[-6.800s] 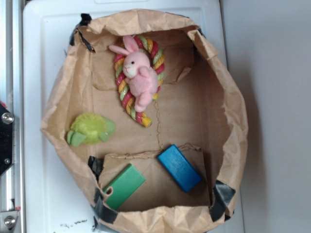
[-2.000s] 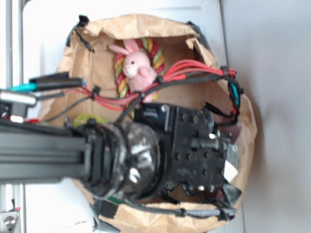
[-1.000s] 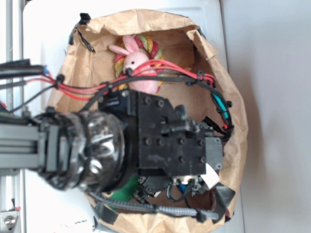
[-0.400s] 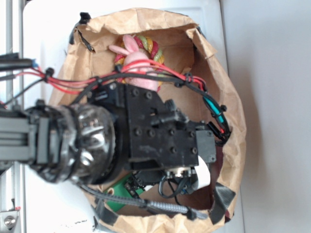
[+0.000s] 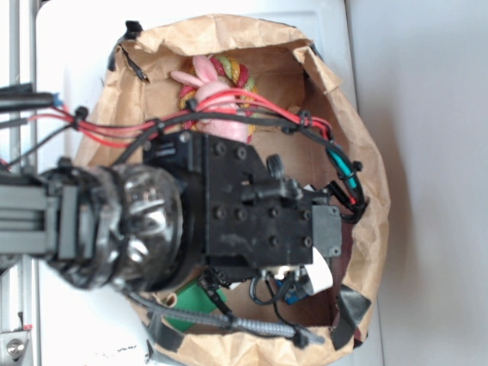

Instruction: Grab the blue block.

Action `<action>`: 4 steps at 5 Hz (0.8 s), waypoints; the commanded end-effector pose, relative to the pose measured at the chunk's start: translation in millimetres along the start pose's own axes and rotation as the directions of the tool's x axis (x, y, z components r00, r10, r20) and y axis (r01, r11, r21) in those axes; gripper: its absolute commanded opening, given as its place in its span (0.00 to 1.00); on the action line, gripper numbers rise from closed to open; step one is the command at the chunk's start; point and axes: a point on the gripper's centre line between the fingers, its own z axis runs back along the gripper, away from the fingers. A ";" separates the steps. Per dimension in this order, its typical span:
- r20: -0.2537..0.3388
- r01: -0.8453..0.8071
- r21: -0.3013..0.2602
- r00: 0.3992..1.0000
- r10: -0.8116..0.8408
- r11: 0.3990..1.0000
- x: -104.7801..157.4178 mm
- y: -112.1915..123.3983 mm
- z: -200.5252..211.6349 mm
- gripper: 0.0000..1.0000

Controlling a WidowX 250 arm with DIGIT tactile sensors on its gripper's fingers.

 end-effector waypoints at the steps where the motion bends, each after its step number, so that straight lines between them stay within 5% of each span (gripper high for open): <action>1: 0.007 0.033 0.007 0.999 -0.033 0.999 34.7 -4.5 12.0 1.00; 4: -0.074 0.015 0.013 0.997 -0.014 1.000 42.7 -7.9 -18.5 1.00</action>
